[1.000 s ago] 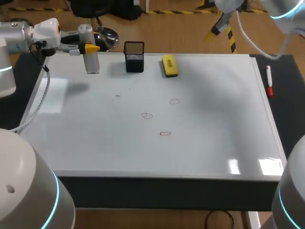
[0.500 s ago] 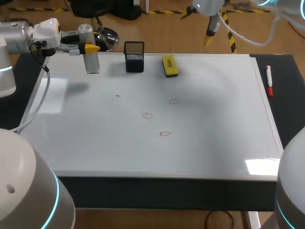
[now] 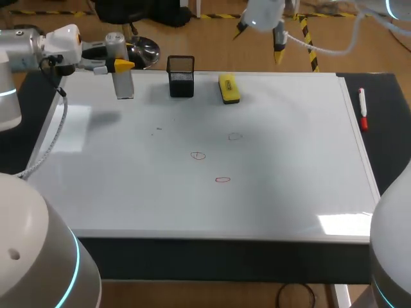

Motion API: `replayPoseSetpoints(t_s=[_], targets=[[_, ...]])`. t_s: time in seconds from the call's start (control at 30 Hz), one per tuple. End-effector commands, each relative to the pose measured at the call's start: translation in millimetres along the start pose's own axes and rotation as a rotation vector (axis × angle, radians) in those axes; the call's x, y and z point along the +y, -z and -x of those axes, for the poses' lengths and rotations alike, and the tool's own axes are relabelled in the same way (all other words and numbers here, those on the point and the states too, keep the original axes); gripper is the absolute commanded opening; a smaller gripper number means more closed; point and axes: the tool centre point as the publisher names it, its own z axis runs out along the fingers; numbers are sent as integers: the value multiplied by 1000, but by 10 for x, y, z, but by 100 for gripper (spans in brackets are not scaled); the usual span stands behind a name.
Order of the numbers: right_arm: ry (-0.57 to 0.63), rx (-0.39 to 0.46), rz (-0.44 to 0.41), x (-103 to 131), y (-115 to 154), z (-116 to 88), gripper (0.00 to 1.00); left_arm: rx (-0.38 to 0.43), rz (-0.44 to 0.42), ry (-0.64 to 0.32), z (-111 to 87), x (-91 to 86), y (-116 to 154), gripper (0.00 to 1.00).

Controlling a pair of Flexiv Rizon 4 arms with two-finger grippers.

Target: Pick up the inspection probe, press it on each red-marked spot on the whiteboard one by one, put down the probe, pick up the eraser, and wipe off all the red marks.

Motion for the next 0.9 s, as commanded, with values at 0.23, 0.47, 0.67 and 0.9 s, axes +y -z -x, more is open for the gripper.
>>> replayPoseSetpoints(t_s=[0.23, 0.47, 0.67, 0.9], targets=[[118, 41, -121, 107, -128, 119, 100, -1, 1, -1, -4, -11, -2, 0], [133, -15, -64, 194, -85, 264, 100, -1, 1, -1, -4, -11, -2, 0], [132, -58, -34, 245, -40, 318, 100, -1, 1, -1, -4, -11, -2, 0], [132, -58, -34, 245, -40, 318, 100, -1, 1, -1, -4, -11, -2, 0]])
